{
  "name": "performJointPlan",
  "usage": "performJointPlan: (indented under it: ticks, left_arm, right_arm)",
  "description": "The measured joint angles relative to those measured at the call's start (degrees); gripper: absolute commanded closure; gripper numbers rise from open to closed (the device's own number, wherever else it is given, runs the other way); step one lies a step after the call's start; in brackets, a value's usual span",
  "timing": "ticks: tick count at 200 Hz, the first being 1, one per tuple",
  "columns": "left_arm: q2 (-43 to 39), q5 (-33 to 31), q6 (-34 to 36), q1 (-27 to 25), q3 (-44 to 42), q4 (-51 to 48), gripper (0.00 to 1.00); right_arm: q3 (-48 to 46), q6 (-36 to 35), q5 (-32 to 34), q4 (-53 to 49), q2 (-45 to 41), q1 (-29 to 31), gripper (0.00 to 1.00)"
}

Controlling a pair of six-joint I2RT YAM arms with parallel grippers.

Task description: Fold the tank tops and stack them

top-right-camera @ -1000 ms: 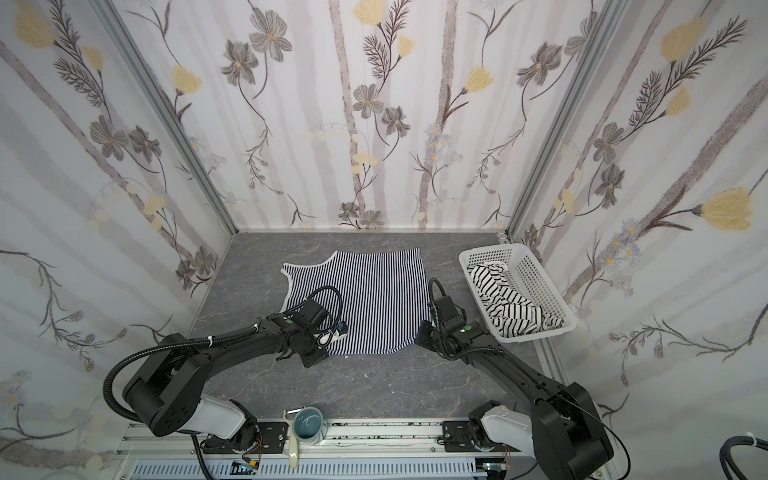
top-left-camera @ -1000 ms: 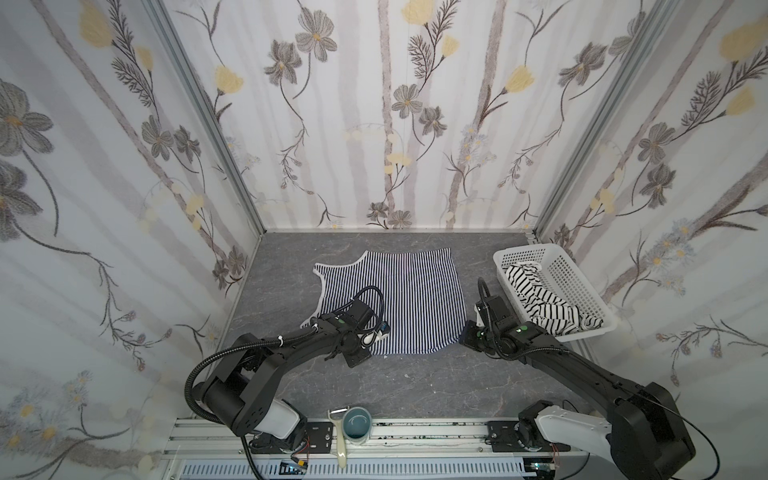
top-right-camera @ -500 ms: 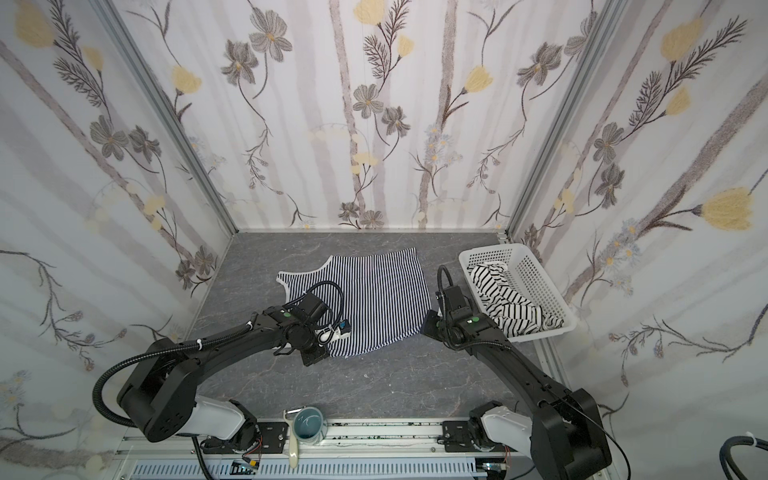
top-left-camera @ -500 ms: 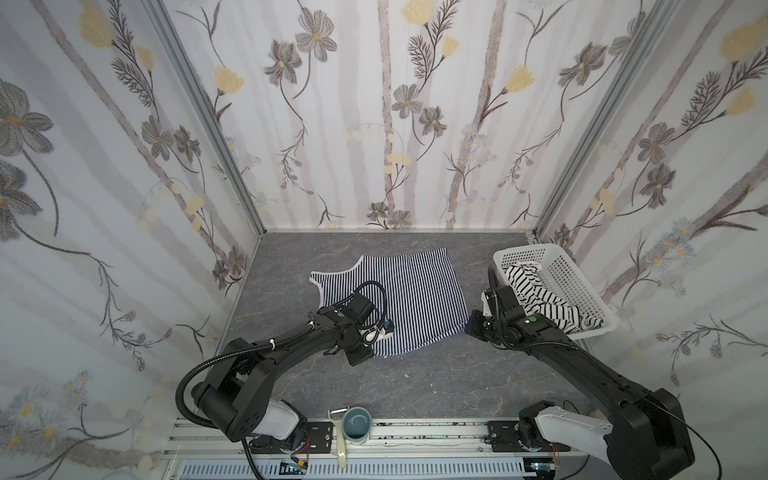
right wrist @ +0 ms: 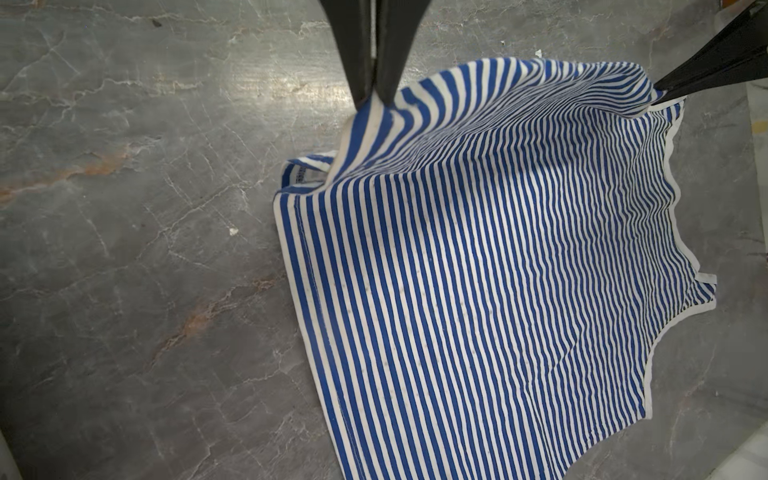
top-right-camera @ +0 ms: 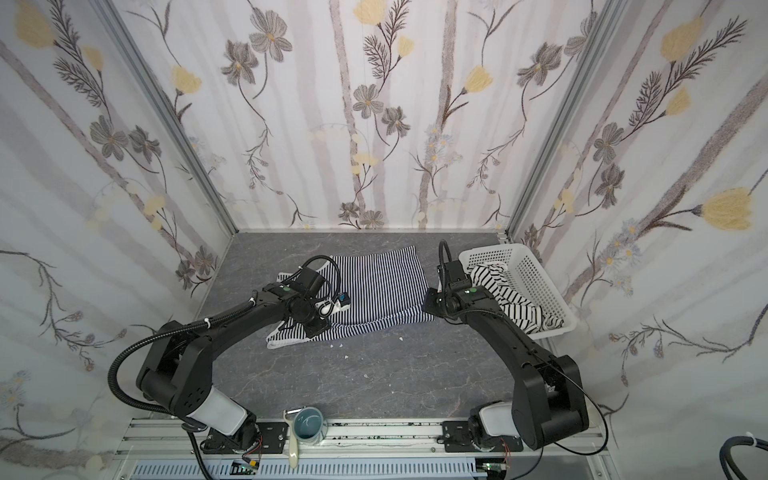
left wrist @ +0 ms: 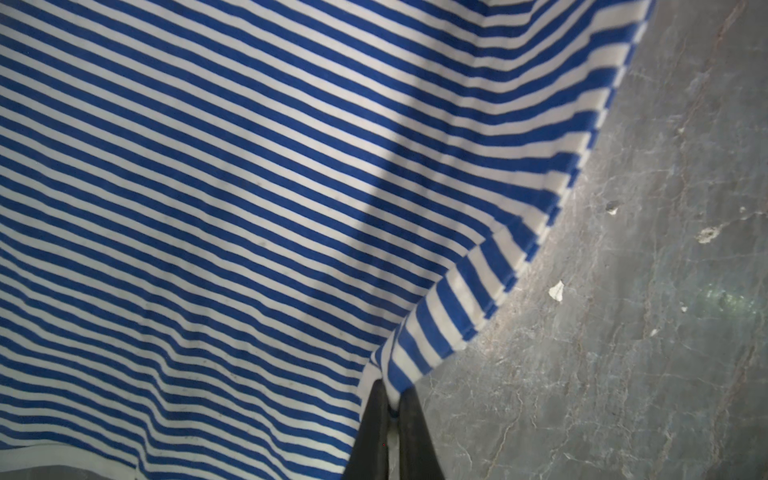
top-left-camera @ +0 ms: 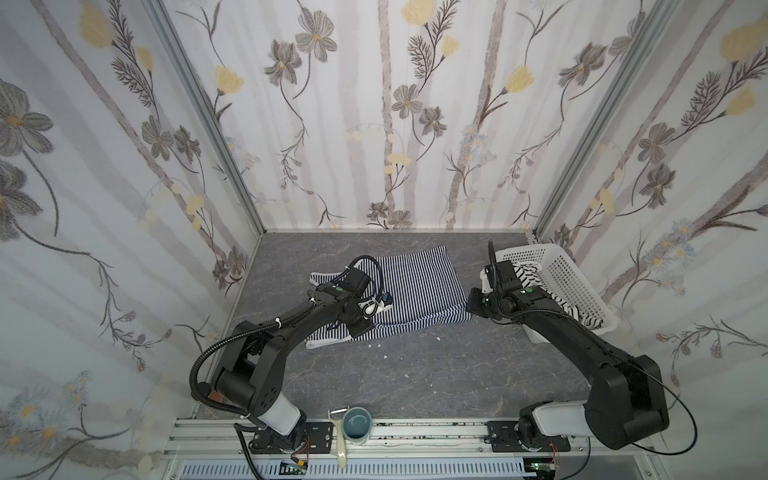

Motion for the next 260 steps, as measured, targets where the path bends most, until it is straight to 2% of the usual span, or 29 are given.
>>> performJointPlan:
  ticks: [79,146,161,173,178,187,227,260]
  left_arm:
    - [8.1,-0.2,1.3,1.7,9.0,-0.3,1.0]
    - [11.6,-1.7,1.4,2.9,10.7,-0.3,1.0]
    - [11.6,-1.8,1.4,3.3,10.7,-0.3,1.0]
    - [12.0,-1.8,1.4,3.4,10.8,-0.3,0.8]
    - [12.2,-2.1,1.4,3.5,10.9,-0.3,0.75]
    - [12.8,-2.4,1.1,3.7,11.2,-0.3,0.7]
    - [11.8,-3.9,-2.1,6.2,11.8,-0.1,0.66]
    - [4.1,-4.3,-4.8,8.4,6.7,2.1,0.68]
  right_arm:
    - [6.0,-4.2,-0.1,-0.4,11.2,-2.1,1.0]
    - [10.8,-4.9,-0.7,0.2,18.1,-4.2,1.0]
    - [12.1,-4.9,-1.1,0.3,19.4,-4.2,0.95]
    - [12.9,-4.9,-1.3,0.5,20.3,-4.2,0.84]
    - [13.1,-4.9,-1.3,0.6,20.6,-4.2,0.77]
    - [13.2,-4.9,-1.3,0.7,20.9,-4.3,0.73]
    - [11.3,-4.6,-0.1,1.4,18.3,-4.1,0.69]
    - [7.1,-3.3,0.0,3.7,15.1,-1.7,0.7]
